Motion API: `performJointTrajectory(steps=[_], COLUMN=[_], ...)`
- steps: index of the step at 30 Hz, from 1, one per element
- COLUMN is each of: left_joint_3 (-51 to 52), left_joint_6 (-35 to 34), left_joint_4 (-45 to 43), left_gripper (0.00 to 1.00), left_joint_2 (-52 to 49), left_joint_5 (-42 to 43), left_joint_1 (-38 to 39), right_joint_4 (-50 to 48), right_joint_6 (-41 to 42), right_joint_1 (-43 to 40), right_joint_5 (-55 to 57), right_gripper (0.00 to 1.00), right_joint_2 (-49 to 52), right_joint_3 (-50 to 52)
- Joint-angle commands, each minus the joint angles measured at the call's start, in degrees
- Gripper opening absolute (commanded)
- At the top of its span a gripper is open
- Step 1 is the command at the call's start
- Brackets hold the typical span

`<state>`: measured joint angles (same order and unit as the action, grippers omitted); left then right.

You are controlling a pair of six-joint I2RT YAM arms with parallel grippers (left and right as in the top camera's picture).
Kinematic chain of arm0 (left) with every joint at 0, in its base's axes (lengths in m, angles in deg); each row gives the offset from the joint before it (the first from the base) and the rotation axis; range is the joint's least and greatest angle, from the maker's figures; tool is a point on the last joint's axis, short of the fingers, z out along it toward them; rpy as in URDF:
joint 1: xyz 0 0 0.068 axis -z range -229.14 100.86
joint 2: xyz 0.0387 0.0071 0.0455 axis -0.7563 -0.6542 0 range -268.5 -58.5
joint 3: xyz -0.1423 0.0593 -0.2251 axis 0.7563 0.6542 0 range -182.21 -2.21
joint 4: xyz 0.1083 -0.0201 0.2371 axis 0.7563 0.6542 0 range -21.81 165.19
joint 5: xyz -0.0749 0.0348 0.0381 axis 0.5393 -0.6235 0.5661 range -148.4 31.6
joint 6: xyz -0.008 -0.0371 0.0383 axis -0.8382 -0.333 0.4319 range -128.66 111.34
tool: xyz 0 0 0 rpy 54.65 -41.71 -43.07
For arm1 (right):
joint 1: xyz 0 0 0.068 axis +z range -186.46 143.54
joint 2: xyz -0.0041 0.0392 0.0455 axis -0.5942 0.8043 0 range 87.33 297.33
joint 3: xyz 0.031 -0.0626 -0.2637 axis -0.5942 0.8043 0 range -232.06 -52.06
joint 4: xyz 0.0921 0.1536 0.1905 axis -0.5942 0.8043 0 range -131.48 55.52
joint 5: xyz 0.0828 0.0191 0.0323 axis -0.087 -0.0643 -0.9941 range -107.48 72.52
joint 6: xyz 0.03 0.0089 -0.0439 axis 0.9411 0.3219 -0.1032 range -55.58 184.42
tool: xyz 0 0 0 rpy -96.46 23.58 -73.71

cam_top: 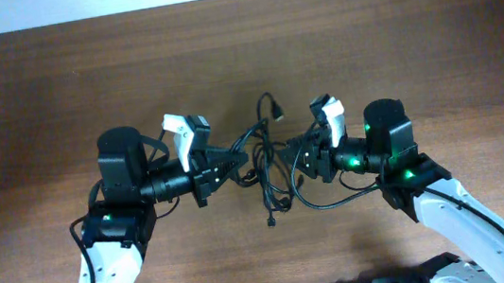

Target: Untangle cables

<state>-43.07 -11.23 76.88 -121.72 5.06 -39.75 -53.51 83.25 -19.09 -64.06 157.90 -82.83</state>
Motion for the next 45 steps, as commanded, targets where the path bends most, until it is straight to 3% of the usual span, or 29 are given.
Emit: performJointTrajectory(steps=[1, 11, 20, 34, 37, 43, 45], left_joint_3=[-0.5, -0.5, -0.5, -0.5, -0.5, -0.5, -0.5], left_joint_6=[0.4, -6.1, -13.3, -15.0, -18.7, -22.3, -22.3], left_joint_4=[0.8, 0.8, 0.1, -0.5, -0.8, -5.7, -5.6], left_gripper=[0.00, 0.00, 0.00, 0.00, 0.00, 0.00, 0.00], left_joint_2=[0.5, 0.5, 0.5, 0.5, 0.5, 0.5, 0.5], left_joint_5=[1.2, 1.2, 1.2, -1.8, -1.8, -1.8, -1.8], left_joint_1=[-0.7, -0.7, -0.7, -0.5, -0.4, 5.4, 6.4], right_joint_4=[-3.4, -2.1, -0.9, -0.4, -0.4, -0.4, -0.4], right_joint_6=[1.8, 1.8, 1.8, 1.8, 1.8, 1.8, 1.8], right_joint_1=[0.3, 0.9, 6.7, 6.7, 6.7, 6.7, 6.7], right_joint_5=[-0.7, 2.7, 16.5, 10.6, 11.1, 11.5, 12.5], right_gripper=[0.40, 0.34, 0.34, 0.34, 0.34, 0.34, 0.29], right_joint_2=[0.2, 0.3, 0.3, 0.3, 0.3, 0.3, 0.3], right_joint_3=[-0.4, -0.4, -0.4, -0.4, -0.4, -0.4, -0.4])
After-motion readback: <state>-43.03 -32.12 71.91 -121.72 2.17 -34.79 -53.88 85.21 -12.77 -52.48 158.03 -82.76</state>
